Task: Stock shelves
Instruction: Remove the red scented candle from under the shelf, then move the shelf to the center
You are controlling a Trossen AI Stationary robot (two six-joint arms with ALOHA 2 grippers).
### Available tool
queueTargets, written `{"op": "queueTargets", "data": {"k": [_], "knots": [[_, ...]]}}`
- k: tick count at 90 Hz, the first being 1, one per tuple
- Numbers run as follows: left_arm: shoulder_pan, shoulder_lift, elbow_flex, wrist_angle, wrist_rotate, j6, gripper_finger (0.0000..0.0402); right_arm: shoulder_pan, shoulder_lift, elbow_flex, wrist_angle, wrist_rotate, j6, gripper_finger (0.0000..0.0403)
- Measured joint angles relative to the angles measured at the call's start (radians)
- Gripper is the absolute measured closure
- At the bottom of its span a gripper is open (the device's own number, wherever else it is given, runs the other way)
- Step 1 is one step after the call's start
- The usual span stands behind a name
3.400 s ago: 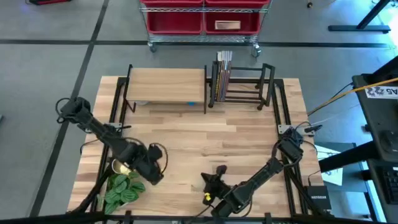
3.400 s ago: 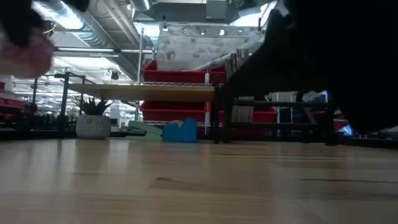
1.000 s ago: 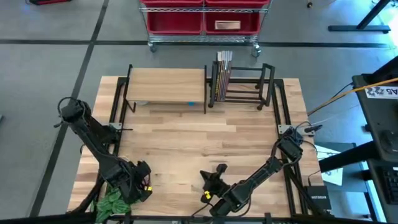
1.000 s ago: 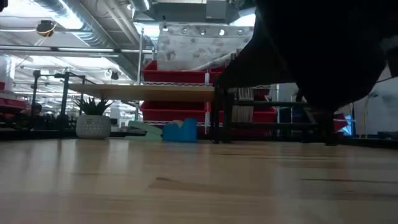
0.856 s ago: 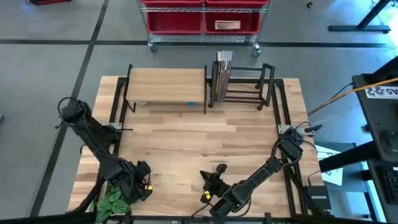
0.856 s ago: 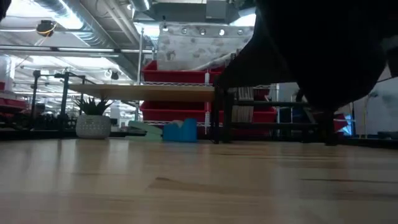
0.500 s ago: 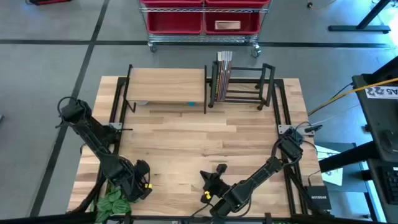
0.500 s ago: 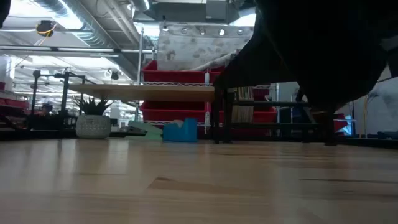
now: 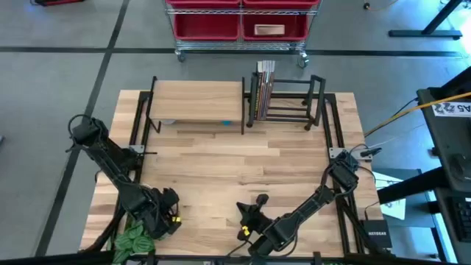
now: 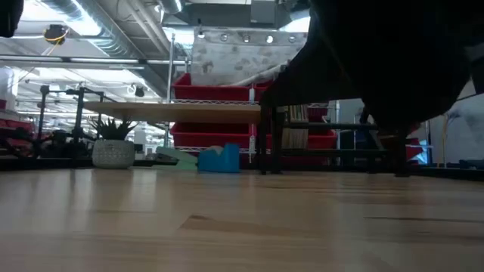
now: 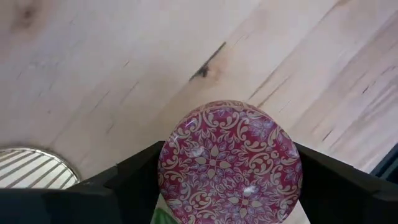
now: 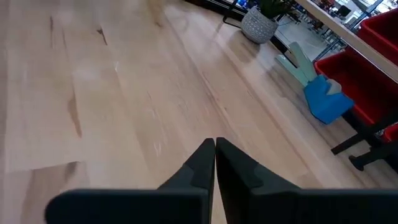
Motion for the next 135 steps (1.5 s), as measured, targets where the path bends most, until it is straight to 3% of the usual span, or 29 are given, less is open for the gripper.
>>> {"op": "queueTargets", "data": {"k": [35, 65, 76, 135], "knots": [[0.015, 0.059, -0.004, 0.132, 0.054, 0.074, 0.0091, 0.000, 0.000, 0.000, 0.006, 0.000, 0.000, 0.0403], [0.021, 0.060, -0.005, 0.120, 0.129, 0.071, 0.0065, 0.000, 0.000, 0.000, 0.005, 0.006, -0.001, 0.0403], [0.023, 0.047, -0.004, 0.085, 0.164, 0.042, 0.0064, 0.000, 0.000, 0.000, 0.005, 0.009, -0.002, 0.0403], [0.023, -0.116, -0.002, -0.204, 0.152, -0.032, 0.0064, 0.000, 0.001, 0.000, 0.004, 0.017, -0.003, 0.0403]]}}
